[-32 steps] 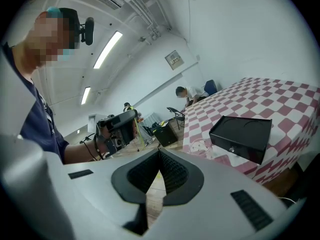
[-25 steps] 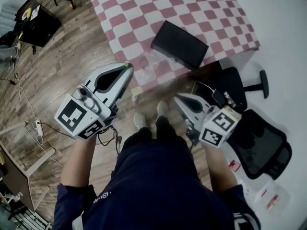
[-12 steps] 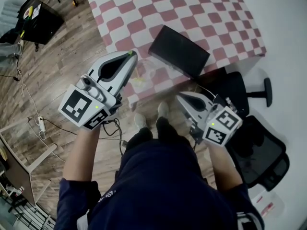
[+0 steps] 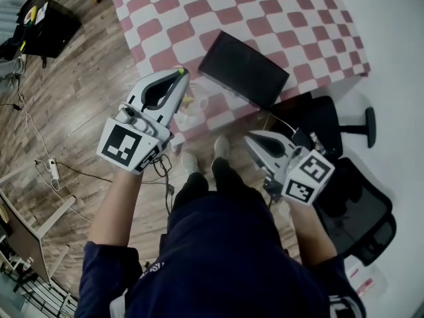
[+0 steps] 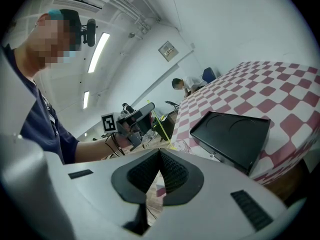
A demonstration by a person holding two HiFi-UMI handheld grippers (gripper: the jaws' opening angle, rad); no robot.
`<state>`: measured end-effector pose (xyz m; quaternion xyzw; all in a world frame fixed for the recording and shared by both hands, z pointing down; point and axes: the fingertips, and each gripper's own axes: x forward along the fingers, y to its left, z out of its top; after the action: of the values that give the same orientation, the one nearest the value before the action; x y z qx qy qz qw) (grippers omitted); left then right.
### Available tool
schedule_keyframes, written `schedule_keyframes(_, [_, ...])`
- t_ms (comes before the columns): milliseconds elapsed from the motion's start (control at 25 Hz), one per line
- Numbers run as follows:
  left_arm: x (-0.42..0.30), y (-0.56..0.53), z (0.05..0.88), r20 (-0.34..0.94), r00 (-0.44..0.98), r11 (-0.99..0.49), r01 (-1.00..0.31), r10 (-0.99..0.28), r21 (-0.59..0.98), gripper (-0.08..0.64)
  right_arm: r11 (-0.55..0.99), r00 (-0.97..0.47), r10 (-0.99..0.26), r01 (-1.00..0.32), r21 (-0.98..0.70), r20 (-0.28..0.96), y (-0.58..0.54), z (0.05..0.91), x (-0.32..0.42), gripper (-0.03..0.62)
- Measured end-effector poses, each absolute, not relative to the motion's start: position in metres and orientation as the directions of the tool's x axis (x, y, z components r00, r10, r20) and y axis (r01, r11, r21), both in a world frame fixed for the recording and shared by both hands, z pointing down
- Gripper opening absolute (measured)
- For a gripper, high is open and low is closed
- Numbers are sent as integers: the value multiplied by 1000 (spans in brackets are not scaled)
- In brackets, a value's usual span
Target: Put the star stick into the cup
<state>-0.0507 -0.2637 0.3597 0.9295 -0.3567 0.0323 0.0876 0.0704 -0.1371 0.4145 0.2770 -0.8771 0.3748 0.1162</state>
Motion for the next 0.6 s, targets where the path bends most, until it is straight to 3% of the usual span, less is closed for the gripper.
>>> schedule_keyframes(600, [-43,-261,397,120,719,-701,-695,-684,160,33,541,-818,-368,-576,-613,443,-122,431,77,15])
